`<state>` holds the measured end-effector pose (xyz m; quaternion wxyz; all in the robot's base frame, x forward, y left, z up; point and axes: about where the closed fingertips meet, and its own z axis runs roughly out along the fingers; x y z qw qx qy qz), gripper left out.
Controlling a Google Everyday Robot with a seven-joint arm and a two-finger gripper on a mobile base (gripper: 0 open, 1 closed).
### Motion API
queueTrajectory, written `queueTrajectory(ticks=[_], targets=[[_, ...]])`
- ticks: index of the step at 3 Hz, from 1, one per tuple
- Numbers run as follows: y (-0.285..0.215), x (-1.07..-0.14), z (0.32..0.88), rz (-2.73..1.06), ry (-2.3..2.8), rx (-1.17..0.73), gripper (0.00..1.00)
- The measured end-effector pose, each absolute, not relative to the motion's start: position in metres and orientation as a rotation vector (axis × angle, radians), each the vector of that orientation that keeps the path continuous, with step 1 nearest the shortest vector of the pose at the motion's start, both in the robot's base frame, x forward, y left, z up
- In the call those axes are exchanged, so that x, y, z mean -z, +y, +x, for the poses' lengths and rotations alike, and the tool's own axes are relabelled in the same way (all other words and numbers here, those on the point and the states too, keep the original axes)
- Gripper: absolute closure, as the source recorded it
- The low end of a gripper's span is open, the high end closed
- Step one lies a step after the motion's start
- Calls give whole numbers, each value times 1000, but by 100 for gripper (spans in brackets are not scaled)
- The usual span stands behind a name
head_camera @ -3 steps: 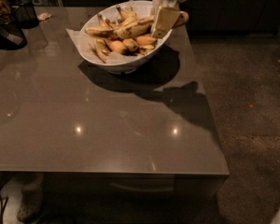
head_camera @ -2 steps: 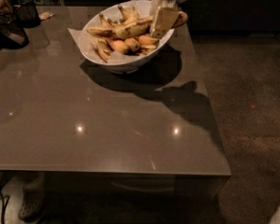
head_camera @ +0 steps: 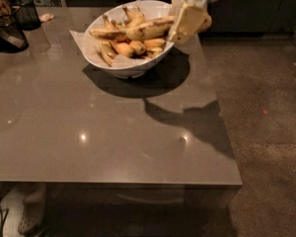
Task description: Pick banana from white bowl
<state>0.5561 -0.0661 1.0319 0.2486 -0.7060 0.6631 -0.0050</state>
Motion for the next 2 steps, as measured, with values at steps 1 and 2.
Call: queueTrajectory(ticks=[1,2], targets=[[-73,-1043,511,-1892,1814,-31,100],[-74,-1045,508,-1889,1811,-29,100]])
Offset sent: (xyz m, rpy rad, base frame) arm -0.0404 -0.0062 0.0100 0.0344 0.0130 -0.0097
